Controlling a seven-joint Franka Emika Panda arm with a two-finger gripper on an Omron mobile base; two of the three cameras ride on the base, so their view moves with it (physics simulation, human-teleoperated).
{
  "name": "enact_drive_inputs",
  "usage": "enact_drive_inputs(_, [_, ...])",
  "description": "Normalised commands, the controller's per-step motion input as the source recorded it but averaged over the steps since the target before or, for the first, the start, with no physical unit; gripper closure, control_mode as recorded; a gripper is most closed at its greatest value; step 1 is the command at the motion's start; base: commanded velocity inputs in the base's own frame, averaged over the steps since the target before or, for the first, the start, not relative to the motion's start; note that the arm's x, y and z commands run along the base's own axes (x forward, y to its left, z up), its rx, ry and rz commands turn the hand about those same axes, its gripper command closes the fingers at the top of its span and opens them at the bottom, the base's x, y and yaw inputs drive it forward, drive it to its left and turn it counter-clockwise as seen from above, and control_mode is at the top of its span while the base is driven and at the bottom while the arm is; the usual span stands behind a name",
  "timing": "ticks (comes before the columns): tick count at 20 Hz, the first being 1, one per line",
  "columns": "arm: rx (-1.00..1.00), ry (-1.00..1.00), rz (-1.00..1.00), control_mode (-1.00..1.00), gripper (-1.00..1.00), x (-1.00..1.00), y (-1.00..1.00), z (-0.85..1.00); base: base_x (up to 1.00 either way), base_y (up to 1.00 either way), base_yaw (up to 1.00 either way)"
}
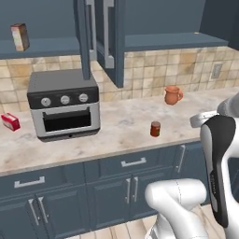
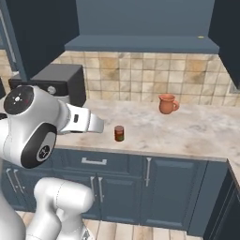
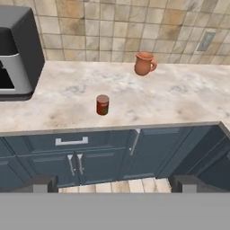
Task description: Pick the boxed food and canned food from the counter and place them in the cabinets closest to them.
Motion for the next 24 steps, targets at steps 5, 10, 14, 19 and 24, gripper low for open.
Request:
enact_drive_inputs(5, [0.00,0.00,0.00,1.00,-1.00,0.00,0.00,0.00,0.02,-0.44,0.01])
enact_drive_inputs(10, [0.00,0.00,0.00,1.00,-1.00,0.00,0.00,0.00,0.00,-0.34,0.00])
enact_drive_inputs(14, [0.00,0.00,0.00,1.00,-1.00,0.00,0.00,0.00,0.00,-0.01,0.00])
enact_drive_inputs(19, [0.00,0.00,0.00,1.00,-1.00,0.00,0.00,0.00,0.10,0.00,0.00])
enact_drive_inputs(24, [0.00,0.00,0.00,1.00,-1.00,0.00,0.00,0.00,0.27,0.00,0.00])
